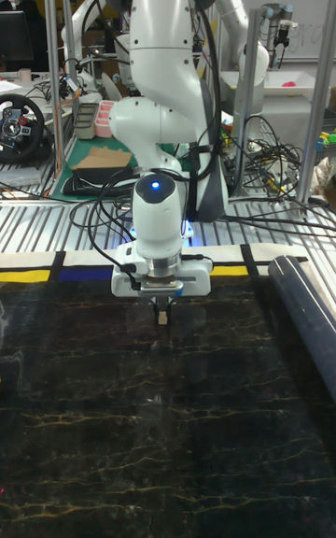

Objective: Hold a small block with the gripper and sweep it from left to right on the table

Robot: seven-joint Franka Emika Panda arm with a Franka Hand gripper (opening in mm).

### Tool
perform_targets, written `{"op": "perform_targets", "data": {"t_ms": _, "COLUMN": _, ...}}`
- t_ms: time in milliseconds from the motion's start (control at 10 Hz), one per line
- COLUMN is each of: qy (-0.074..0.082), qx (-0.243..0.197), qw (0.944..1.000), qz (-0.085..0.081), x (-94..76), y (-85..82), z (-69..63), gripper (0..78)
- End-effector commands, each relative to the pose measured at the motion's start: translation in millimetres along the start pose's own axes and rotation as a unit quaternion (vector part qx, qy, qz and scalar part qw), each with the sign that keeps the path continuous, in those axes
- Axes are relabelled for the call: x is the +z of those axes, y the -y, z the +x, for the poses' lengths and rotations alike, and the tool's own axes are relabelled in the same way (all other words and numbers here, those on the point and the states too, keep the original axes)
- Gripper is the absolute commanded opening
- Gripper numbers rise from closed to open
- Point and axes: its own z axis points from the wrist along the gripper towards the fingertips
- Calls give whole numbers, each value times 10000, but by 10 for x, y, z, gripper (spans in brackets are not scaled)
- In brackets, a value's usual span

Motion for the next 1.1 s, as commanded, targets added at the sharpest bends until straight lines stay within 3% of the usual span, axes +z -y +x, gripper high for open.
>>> {"op": "perform_targets", "data": {"t_ms": 100, "qy": 37, "qx": 16, "qw": 10000, "qz": -62, "x": 106, "y": -45, "z": -29, "gripper": 11}}
{"op": "perform_targets", "data": {"t_ms": 1100, "qy": 23, "qx": 75, "qw": 10000, "qz": -60, "x": 95, "y": -132, "z": -41, "gripper": 11}}
